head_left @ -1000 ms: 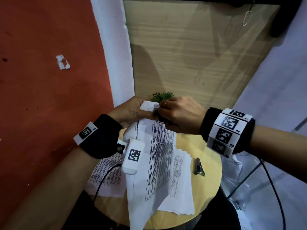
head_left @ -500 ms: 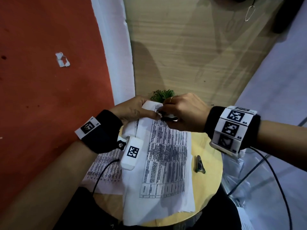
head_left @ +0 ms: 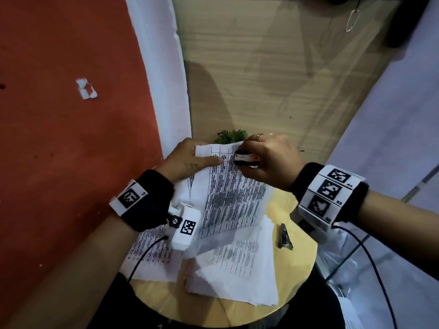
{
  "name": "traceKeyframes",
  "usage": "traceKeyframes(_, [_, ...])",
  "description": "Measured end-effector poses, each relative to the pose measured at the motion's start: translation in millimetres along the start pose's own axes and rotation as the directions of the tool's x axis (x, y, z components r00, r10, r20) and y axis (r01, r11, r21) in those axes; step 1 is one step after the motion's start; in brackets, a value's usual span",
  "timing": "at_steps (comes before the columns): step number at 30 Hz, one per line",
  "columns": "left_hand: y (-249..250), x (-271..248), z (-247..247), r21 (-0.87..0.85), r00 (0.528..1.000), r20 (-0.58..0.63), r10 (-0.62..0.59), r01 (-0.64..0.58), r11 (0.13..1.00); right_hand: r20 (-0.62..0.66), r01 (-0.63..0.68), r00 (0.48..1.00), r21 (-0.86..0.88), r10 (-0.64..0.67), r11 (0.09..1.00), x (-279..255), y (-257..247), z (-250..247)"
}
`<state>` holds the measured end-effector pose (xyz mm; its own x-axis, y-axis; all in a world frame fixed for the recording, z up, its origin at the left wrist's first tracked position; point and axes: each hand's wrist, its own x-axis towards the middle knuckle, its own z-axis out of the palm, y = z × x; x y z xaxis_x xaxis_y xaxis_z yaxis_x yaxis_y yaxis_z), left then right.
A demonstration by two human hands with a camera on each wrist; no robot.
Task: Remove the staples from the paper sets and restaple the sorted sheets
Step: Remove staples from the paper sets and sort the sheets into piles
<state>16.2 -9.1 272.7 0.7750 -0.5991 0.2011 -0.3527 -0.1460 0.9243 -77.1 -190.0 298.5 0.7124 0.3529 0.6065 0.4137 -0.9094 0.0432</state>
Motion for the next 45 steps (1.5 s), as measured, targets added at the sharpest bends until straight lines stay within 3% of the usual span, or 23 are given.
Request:
traceKeyframes(4, [-10, 0, -5, 0.112, 0.997, -0.059, 0.046, -0.039, 0.993, 0.083, -0.125, 0.988, -0.035, 0.128, 0.992, -7, 6, 22])
traceKeyframes(10, [-27, 5, -18, 0.146, 0.996, -0.089, 0.031, -0.017, 0.989, 0.322, -0.313, 0.886, -0.115, 0.334, 0.943, -15, 4, 47])
traceKeyframes(15, [-19, 0, -21, 0.156, 0.996, -0.073, 0.045, -0.033, 0.987, 0.341, -0.331, 0.861, -0.189, 0.378, 0.924, -18, 6, 62])
traceKeyframes(20, [-19, -1, -33, 0.129, 0.998, -0.048, 0.036, -0.029, 0.991, 0.312, -0.404, 0.856, -0.092, 0.412, 0.91, -20, 10, 62])
traceKeyframes(25, [-18, -1, -37, 0.104, 0.996, -0.011, 0.086, -0.085, 0.991, 0.231, -0.388, 0.893, -0.039, 0.386, 0.921, -15, 15, 53])
traceKeyframes(31, [-17, -1, -38, 0.187, 0.995, 0.034, 0.09, -0.095, 0.978, 0.236, -0.312, 0.935, 0.201, 0.263, 0.929, 0, 20, 44])
traceKeyframes(35, [-14, -2, -38, 0.244, 0.995, 0.049, 0.083, -0.092, 0.965, 0.313, -0.249, 0.934, 0.232, 0.17, 0.94, 8, 22, 34])
traceKeyframes(41, [-8, -7, -37, 0.189, 0.995, -0.022, 0.095, -0.09, 0.978, 0.306, -0.289, 0.932, 0.299, 0.196, 0.909, 14, 19, 21])
traceKeyframes(45, [-11, -3, -39, 0.442, 0.991, -0.058, 0.12, -0.082, 0.893, 0.296, -0.274, 0.939, 0.329, 0.176, 0.904, 15, 11, 15])
